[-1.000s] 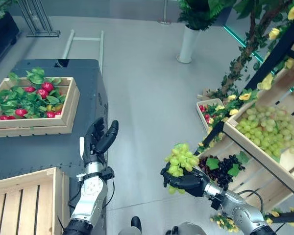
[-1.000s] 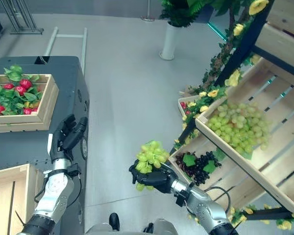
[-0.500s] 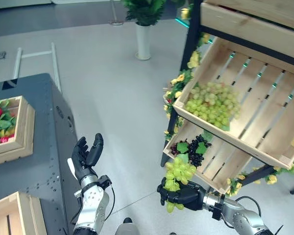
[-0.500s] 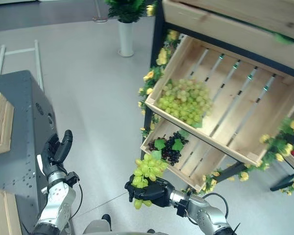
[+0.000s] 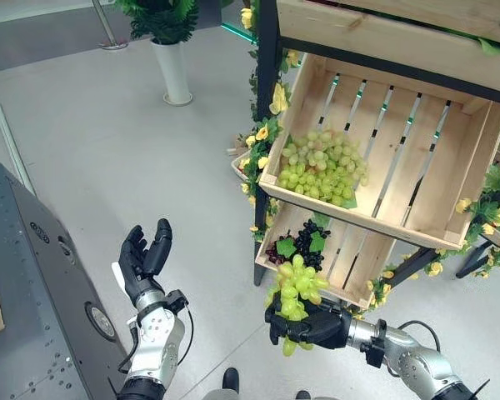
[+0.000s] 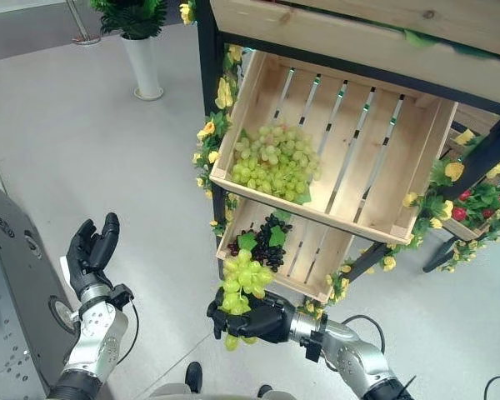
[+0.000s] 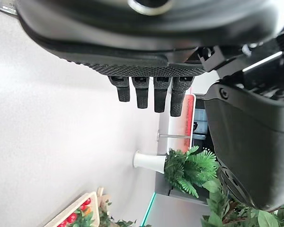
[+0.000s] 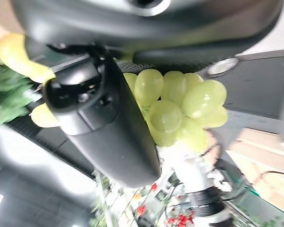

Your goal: Pick up the fruits from the basket on one side to the basket on the other side

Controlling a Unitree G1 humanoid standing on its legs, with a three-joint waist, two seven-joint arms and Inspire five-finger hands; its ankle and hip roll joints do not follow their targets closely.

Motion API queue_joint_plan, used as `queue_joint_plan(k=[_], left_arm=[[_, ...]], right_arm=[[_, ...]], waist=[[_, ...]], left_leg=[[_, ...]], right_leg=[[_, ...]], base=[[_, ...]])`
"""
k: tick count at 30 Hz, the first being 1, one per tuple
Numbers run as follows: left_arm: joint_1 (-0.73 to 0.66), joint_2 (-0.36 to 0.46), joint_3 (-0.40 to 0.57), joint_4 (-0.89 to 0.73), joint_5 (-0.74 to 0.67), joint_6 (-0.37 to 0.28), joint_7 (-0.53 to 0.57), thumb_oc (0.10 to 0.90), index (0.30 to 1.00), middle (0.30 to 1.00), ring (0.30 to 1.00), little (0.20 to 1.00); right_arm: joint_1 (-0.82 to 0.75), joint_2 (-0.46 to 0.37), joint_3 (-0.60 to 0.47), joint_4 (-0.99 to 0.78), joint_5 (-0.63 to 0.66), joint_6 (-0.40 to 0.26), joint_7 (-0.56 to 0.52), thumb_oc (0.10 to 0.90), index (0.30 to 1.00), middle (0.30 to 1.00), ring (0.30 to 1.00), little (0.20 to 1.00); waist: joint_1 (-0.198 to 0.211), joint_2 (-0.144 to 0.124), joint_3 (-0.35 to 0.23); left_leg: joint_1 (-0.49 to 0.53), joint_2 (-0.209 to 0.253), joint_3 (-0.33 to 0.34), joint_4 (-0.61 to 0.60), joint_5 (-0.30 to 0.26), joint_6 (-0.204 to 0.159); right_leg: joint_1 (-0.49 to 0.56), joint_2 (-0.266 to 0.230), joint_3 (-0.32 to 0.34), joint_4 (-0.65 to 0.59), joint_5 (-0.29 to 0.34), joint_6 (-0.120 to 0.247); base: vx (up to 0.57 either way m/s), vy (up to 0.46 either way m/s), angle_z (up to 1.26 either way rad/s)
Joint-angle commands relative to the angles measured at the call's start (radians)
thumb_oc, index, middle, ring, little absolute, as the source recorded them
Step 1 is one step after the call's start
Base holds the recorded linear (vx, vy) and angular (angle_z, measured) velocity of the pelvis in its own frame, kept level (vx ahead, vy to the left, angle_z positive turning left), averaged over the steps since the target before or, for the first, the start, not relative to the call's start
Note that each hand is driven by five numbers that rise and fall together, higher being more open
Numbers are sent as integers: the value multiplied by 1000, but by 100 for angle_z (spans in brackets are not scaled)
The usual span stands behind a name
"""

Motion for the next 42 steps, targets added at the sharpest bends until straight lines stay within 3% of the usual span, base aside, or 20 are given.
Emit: queue_joint_plan(k=[1, 6, 15, 20, 22, 24, 29, 33, 38, 42], left_arm=[[-73, 54, 33, 3, 46, -96, -40, 800, 900, 900, 900, 900], [-83, 58, 40, 38, 60, -97, -58, 800, 900, 900, 900, 900], [-109, 54, 32, 85, 67, -81, -72, 800, 900, 900, 900, 900], [-127, 57, 27, 120, 53, -77, -82, 800, 900, 900, 900, 900], [-128, 58, 18, 129, 56, -79, -84, 800, 900, 900, 900, 900], [-122, 55, 15, 127, 58, -77, -79, 800, 900, 900, 900, 900], [-103, 58, -4, 114, 65, -61, -74, 800, 900, 900, 900, 900], [-120, 73, -38, 106, 96, -51, -70, 800, 900, 900, 900, 900], [-130, 84, -71, 82, 90, -41, -98, 800, 900, 900, 900, 900], [-129, 94, -84, 71, 83, -32, -111, 800, 900, 900, 900, 900]], right_arm=[[-69, -5, -116, -185, 196, -117, 87, 400, 300, 300, 300, 300], [-97, -33, -200, -262, 283, -90, 72, 400, 300, 300, 300, 300], [-278, -105, -317, -297, 379, -67, -82, 400, 300, 300, 300, 300], [-390, -148, -353, -260, 411, -108, -193, 400, 300, 300, 300, 300], [-428, -187, -379, -189, 356, -179, -262, 400, 300, 300, 300, 300], [-458, -218, -399, -136, 375, -194, -298, 400, 300, 300, 300, 300], [-538, -316, -426, 24, 270, -247, -458, 400, 300, 300, 300, 300], [-619, -414, -385, 165, 81, -270, -578, 400, 300, 300, 300, 300], [-768, -510, -241, 396, 23, -182, -615, 400, 300, 300, 300, 300], [-842, -524, -157, 548, 6, -115, -600, 400, 300, 300, 300, 300]], waist=[[-13, -10, -54], [-30, -12, -62], [-39, -15, -90], [-40, -20, -101], [-38, -23, -105], [-35, -26, -109], [-24, -31, -119], [-13, -34, -115], [14, -40, -113], [37, -43, -113]], left_leg=[[51, -14, 35, 31, -185, -14], [67, -9, 51, 18, -190, -14], [86, 0, 87, 5, -199, -22], [90, 2, 88, 6, -205, -22], [94, 3, 87, 9, -209, -23], [98, 4, 85, 7, -211, -23], [105, 4, 77, 2, -212, -23], [104, 1, 69, 2, -210, -23], [104, -1, 54, 2, -209, -23], [103, -2, 44, 2, -206, -22]], right_leg=[[8, 13, -20, 35, -44, -48], [15, 12, -3, 0, -23, -42], [1, 9, 17, -33, 8, -34], [0, 13, 23, -33, 11, -37], [3, 13, 22, -33, 10, -38], [5, 13, 20, -33, 10, -37], [10, 14, 13, -33, 9, -37], [13, 13, 5, -33, 12, -37], [23, 11, -17, -33, 9, -40], [30, 9, -38, -33, 9, -43]], base=[[42, 20, -1], [37, 27, -14], [11, 22, -11], [8, 10, -3], [0, 0, 0], [16, 5, 1], [6, 2, 0], [-9, 1, 2], [-7, 4, 2], [-6, -1, 8]])
